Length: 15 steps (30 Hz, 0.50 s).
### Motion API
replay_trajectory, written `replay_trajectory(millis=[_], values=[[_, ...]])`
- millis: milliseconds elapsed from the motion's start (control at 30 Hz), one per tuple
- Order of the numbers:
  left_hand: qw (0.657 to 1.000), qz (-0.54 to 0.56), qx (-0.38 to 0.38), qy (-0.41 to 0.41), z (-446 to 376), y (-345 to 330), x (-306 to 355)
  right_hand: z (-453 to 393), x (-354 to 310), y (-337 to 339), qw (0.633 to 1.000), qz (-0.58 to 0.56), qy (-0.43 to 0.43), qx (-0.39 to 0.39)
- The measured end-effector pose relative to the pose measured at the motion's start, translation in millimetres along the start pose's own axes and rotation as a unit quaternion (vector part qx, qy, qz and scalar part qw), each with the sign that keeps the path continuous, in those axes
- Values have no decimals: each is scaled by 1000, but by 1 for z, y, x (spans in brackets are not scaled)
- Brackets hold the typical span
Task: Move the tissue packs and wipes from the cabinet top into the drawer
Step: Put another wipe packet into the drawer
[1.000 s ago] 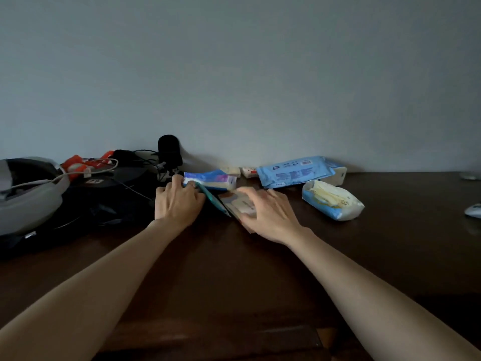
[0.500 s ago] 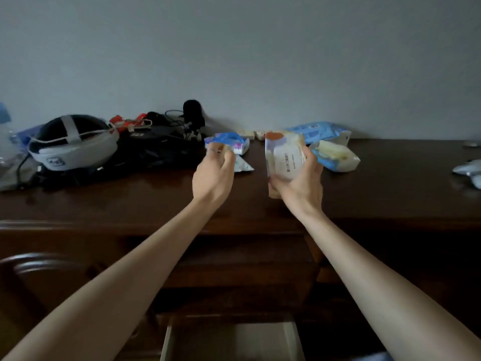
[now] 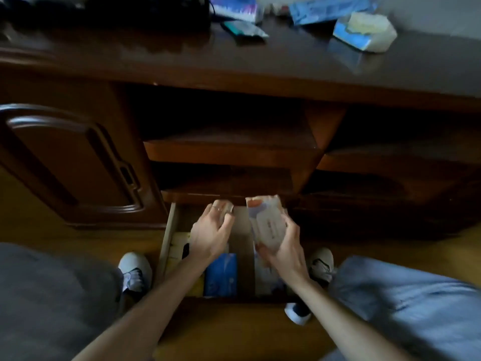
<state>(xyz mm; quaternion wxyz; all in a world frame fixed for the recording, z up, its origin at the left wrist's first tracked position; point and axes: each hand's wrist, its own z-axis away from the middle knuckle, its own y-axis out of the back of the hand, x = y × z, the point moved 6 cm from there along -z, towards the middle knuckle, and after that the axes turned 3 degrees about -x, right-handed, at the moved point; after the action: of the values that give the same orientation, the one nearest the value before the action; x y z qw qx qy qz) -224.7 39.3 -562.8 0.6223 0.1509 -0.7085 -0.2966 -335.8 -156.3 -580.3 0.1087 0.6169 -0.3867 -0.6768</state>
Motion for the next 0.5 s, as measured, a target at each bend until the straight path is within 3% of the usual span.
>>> replay_trajectory(millis=[100, 200, 233, 300, 400, 500], values=[[992, -64, -57, 89, 14, -32, -70, 13, 53, -49, 978, 84, -163, -97], [981, -64, -115, 142, 19, -45, -111, 11, 81, -77, 955, 141, -224, -137], [980, -60, -120, 147, 19, -46, -118, 7, 87, -82, 940, 224, -216, -141], [980, -49, -120, 153, 18, -47, -127, 2, 95, -92, 867, 437, -163, -177], [977, -24, -122, 171, 16, -46, -131, -3, 117, -107, 771, 577, -103, -250], [979, -6, -122, 166, 15, -44, -133, -6, 118, -110, 753, 607, -79, -241]])
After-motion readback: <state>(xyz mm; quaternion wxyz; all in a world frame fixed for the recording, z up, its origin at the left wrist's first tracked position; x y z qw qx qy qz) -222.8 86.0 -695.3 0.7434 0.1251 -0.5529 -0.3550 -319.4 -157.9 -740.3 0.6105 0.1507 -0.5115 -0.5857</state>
